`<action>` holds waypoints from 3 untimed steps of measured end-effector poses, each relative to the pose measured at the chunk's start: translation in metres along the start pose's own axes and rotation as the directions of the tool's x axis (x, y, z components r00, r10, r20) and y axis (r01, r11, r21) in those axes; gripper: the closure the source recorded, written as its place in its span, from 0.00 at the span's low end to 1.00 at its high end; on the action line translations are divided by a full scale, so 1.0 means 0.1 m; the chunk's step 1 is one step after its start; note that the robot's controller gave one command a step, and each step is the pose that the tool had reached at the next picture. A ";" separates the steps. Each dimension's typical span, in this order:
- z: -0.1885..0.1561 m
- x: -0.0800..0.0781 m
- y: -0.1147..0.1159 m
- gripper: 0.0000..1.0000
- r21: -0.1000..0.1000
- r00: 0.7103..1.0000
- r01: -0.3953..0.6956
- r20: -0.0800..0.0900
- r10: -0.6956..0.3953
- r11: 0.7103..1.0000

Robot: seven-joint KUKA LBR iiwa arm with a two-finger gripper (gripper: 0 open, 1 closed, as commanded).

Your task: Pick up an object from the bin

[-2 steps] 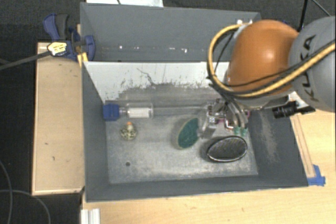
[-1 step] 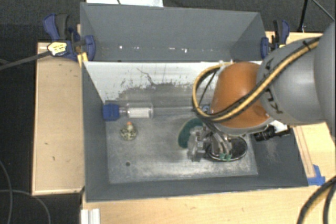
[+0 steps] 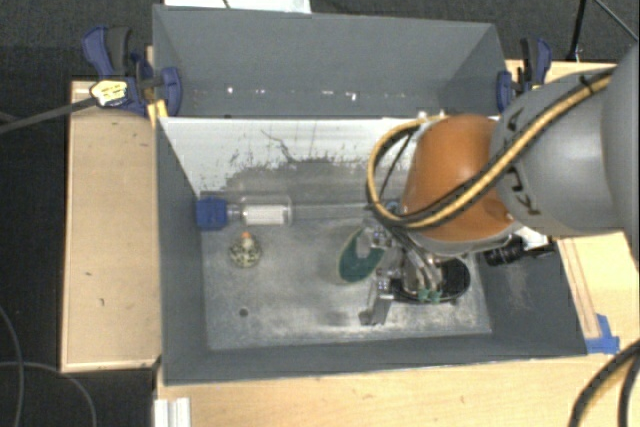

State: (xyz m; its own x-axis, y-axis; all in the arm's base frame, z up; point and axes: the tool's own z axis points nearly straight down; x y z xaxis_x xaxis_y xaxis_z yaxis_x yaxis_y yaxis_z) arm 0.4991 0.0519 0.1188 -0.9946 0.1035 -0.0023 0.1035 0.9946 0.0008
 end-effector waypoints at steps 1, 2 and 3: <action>0.32 -0.23 0.04 0.00 0.001 0.909 0.417 0.012 -0.417 0.909; 0.32 -0.22 0.04 1.00 -0.001 0.911 0.413 0.006 -0.413 0.911; -1.05 -0.13 0.30 1.00 0.001 0.895 0.445 0.008 -0.445 0.895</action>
Offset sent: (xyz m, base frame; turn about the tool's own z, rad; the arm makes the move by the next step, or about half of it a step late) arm 0.0206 0.0008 -0.0342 -0.4298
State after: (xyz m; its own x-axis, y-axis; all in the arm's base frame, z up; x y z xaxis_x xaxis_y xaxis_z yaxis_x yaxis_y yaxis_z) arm 0.5151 0.0803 0.2235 -0.9367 -0.3501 -0.0103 -0.3501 0.9367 -0.0013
